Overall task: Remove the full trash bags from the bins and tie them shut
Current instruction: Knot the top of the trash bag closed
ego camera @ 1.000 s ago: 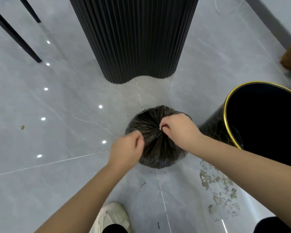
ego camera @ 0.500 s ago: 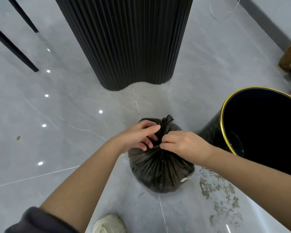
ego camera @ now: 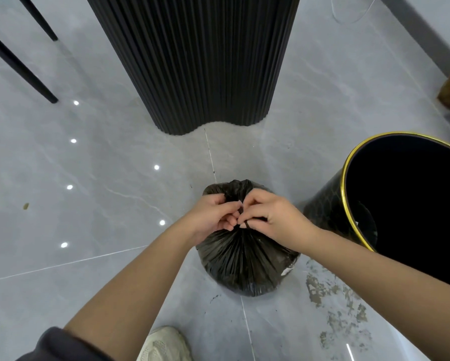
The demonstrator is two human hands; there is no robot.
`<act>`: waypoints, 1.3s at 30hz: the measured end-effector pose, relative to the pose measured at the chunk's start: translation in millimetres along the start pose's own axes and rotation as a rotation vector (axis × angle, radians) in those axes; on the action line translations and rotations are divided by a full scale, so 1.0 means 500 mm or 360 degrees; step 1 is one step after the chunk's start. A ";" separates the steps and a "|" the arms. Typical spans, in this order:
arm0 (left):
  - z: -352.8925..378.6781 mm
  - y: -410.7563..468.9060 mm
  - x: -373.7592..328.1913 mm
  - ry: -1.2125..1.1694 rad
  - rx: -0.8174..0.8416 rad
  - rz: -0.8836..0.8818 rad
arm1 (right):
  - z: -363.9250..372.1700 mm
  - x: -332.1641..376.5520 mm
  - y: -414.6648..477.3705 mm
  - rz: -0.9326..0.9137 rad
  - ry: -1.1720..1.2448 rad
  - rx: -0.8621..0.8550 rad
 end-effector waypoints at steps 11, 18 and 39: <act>-0.005 -0.038 0.006 -0.0234 -0.0475 0.0136 | 0.007 -0.017 -0.013 0.0852 0.0558 -0.0487; 0.007 -0.058 -0.001 -0.0757 -0.0261 -0.0392 | 0.010 -0.007 -0.012 0.0257 -0.0013 -0.0543; 0.010 -0.038 0.000 0.0080 -0.0146 -0.0171 | 0.018 0.004 -0.015 0.0160 0.0021 -0.0604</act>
Point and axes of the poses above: each hand's wrist, its own y-axis towards the middle knuckle, its own z-axis out of the palm, x = y × z, the point moved 4 cm from there along y, towards the middle knuckle, and after that the axes turned 10 degrees about -x, right-handed, at the moved point
